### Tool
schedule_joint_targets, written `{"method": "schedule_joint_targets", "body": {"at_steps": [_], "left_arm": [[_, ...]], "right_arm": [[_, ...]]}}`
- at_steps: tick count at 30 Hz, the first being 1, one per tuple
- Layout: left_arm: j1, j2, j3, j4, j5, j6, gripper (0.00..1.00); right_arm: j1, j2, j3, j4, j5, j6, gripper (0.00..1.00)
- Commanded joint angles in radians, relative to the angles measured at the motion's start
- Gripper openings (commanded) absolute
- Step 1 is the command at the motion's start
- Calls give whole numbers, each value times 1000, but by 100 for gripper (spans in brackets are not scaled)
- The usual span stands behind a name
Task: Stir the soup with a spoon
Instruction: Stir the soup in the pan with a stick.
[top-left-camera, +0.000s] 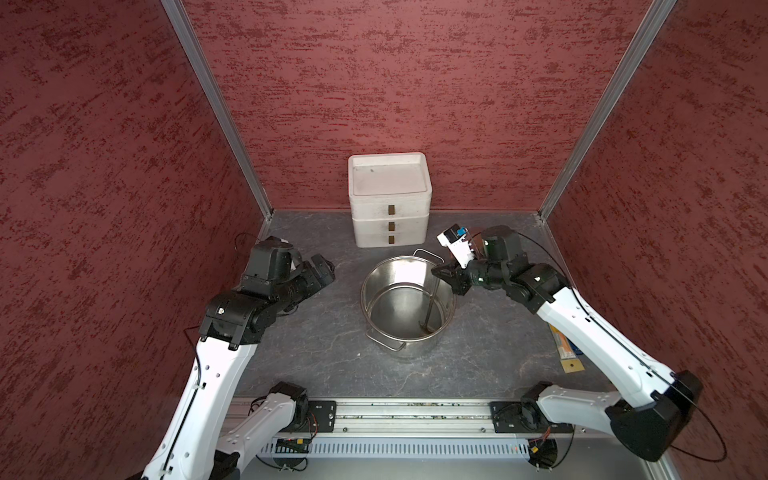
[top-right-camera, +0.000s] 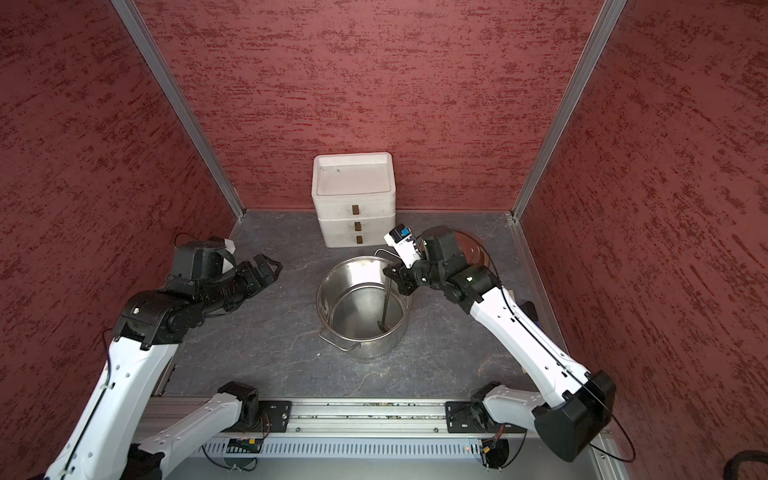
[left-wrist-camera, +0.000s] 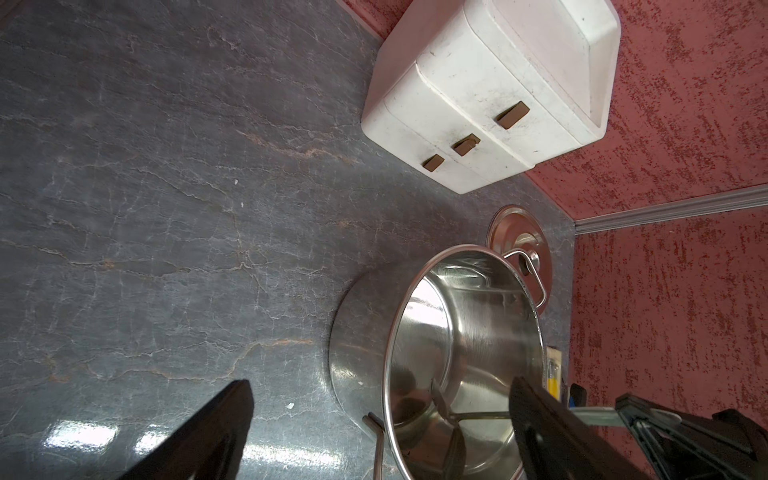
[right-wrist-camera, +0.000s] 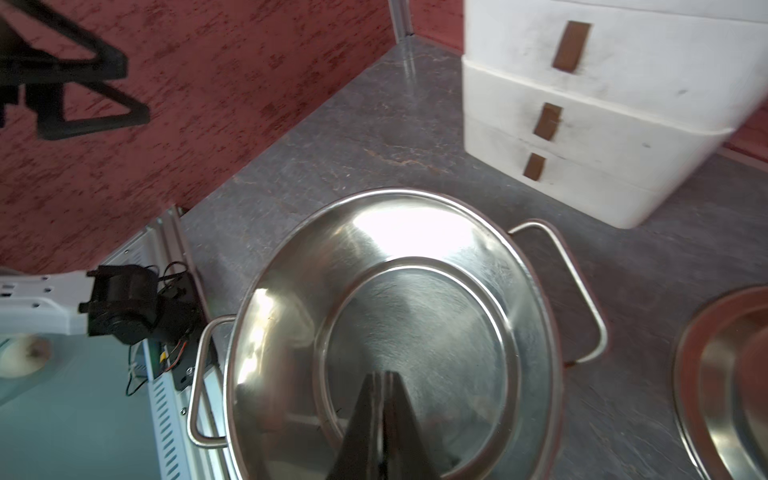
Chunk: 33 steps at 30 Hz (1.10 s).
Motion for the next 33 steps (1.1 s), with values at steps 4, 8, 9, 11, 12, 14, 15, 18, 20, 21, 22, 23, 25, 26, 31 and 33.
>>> {"method": "schedule_joint_targets", "body": {"at_steps": [4, 8, 9, 11, 12, 14, 15, 18, 20, 21, 22, 23, 25, 26, 31, 33], "left_arm": [[4, -16, 20, 13, -11, 10, 100], [3, -35, 24, -3, -22, 8, 100], [4, -41, 25, -8, -25, 7, 100], [4, -52, 24, -16, -32, 5, 100], [5, -59, 20, -20, -35, 2, 100], [6, -67, 19, -23, -39, -2, 100], [7, -70, 20, -25, -42, -1, 100], [7, -75, 24, -29, -46, -2, 100], [7, -77, 29, -32, -50, -1, 100], [7, -78, 32, -35, -51, 0, 100], [7, -79, 33, -36, -54, 2, 100], [8, -80, 34, -39, -55, 4, 100], [9, -81, 36, -47, -58, 5, 100], [9, -82, 36, -49, -60, 6, 100], [10, -88, 37, -53, -69, 9, 100], [11, -89, 34, -54, -73, 11, 100]], "right_arm": [[152, 99, 59, 175, -25, -37, 0], [216, 228, 165, 187, 25, -68, 0], [221, 264, 190, 190, 28, -71, 0], [227, 321, 237, 206, 50, -72, 0], [228, 354, 272, 209, 66, -79, 0], [228, 415, 332, 202, 104, -98, 0], [227, 440, 362, 194, 124, -112, 0], [218, 519, 450, 162, 168, -127, 0], [199, 561, 501, 145, 170, -120, 0], [188, 581, 523, 138, 170, -112, 0], [176, 592, 539, 133, 169, -106, 0], [165, 604, 554, 130, 170, -100, 0], [141, 616, 575, 121, 176, -96, 0], [127, 619, 580, 118, 182, -93, 0], [54, 587, 549, 102, 195, -84, 0], [22, 554, 513, 104, 206, -87, 0]]}}
